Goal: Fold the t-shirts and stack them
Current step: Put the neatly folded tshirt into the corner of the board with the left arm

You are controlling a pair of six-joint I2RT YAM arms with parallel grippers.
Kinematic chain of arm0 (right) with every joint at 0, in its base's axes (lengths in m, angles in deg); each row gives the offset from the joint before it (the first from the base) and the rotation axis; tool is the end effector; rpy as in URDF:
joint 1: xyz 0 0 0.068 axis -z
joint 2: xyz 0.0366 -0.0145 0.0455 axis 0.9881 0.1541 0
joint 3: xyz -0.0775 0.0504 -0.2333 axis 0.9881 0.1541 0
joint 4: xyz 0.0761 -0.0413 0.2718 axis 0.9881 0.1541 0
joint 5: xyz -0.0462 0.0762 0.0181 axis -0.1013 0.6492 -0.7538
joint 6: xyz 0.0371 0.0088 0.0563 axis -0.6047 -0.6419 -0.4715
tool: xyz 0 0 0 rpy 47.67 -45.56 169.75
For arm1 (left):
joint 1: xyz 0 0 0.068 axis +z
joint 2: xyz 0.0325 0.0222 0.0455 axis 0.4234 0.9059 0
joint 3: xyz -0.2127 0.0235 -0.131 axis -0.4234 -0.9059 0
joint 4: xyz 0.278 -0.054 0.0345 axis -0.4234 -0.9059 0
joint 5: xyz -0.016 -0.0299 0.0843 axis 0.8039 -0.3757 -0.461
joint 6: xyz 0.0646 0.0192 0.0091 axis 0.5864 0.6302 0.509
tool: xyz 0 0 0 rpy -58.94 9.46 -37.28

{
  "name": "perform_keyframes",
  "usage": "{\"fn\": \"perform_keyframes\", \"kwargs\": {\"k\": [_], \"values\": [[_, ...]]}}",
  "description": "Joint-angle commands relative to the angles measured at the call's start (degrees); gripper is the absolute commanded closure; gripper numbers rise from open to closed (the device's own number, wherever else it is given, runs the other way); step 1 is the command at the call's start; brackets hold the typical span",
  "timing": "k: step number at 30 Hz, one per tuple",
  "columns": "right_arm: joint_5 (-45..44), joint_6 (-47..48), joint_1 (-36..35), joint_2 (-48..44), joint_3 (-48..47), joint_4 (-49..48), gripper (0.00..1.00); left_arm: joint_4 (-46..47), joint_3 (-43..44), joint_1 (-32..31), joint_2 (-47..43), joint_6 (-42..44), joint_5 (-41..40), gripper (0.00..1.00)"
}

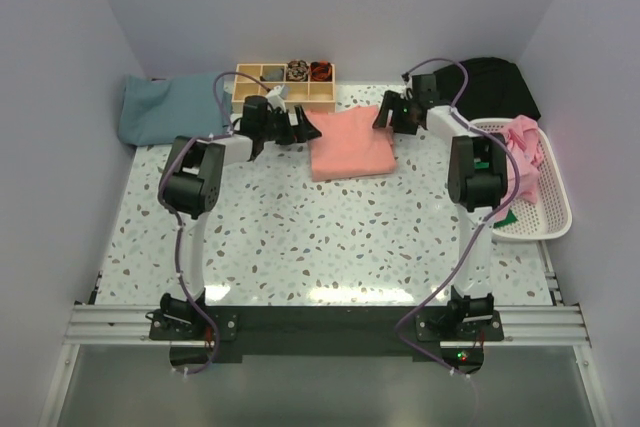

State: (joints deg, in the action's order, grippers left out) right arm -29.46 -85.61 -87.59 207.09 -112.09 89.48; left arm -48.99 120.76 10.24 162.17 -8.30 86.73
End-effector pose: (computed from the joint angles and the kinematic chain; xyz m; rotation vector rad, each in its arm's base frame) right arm 0.5313 0.0740 0.1265 0.1239 2.3889 0.5105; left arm 0.4839 -0.1576 0.0881 0.0855 2.1419 -1.0376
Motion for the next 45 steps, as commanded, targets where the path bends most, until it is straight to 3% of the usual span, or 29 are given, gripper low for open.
{"fn": "perform_keyframes", "kwargs": {"k": [1,5,8,15,16,19,24,25,26,27,29,30,40,45], "values": [[7.46,-0.31,-0.22,4.3,-4.28,-0.24,0.26,1.39,2.14,-0.13,2.3,-1.79,1.67,0.0],[11.15,0.13,-0.31,5.98,-5.35,-0.57,0.28,1.12,2.23,-0.22,2.21,-1.88,1.76,0.0],[16.69,0.13,-0.31,6.94,-5.08,-1.02,0.36,0.6,2.23,-0.31,2.21,-1.62,1.67,0.0],[29.51,1.1,-0.48,5.55,-1.23,1.27,0.71,0.24,2.84,-0.4,2.56,-1.53,2.46,0.0],[31.53,0.75,-0.48,5.11,-0.35,1.27,0.84,-0.19,3.02,-0.48,2.91,-1.53,2.81,0.0],[36.19,-2.84,-0.4,2.04,6.59,-5.14,1.0,-1.16,2.67,-0.4,2.39,-0.92,3.52,0.0],[38.15,-6.81,-0.48,-3.93,16.61,-11.9,1.0,-2.74,-2.6,-0.31,-2.7,2.16,0.62,0.0],[37.62,-6.9,-0.4,-4.91,17.49,-12.35,0.95,-3.09,-3.04,-0.31,-3.15,2.68,0.27,0.0],[35.96,-6.81,-0.48,-6.05,19.07,-12.7,0.71,-3.53,-3.57,-0.31,-3.58,3.56,-0.52,0.0],[35.08,-6.64,-0.48,-6.93,19.69,-13.14,0.59,-4.49,-3.49,-0.31,-4.2,4.0,-0.87,0.0],[32.28,-5.76,-0.4,-10.18,21.53,-13.15,0.41,-5.9,-2.53,-0.22,-4.47,5.32,-2.18,0.0],[28.34,-5.06,-0.4,-11.23,22.07,-12.45,0.37,-7.91,-2.08,-0.13,-4.73,5.76,-2.89,0.0],[7.4,-1.19,-0.48,-21.08,28.13,-7.35,0.32,-18.3,4.51,0.92,-5.87,12.87,-14.58,0.0],[6.76,-1.97,-0.4,-22.75,30.07,-6.81,0.32,-20.68,4.34,0.92,-5.87,14.11,-16.52,0.0]]}}
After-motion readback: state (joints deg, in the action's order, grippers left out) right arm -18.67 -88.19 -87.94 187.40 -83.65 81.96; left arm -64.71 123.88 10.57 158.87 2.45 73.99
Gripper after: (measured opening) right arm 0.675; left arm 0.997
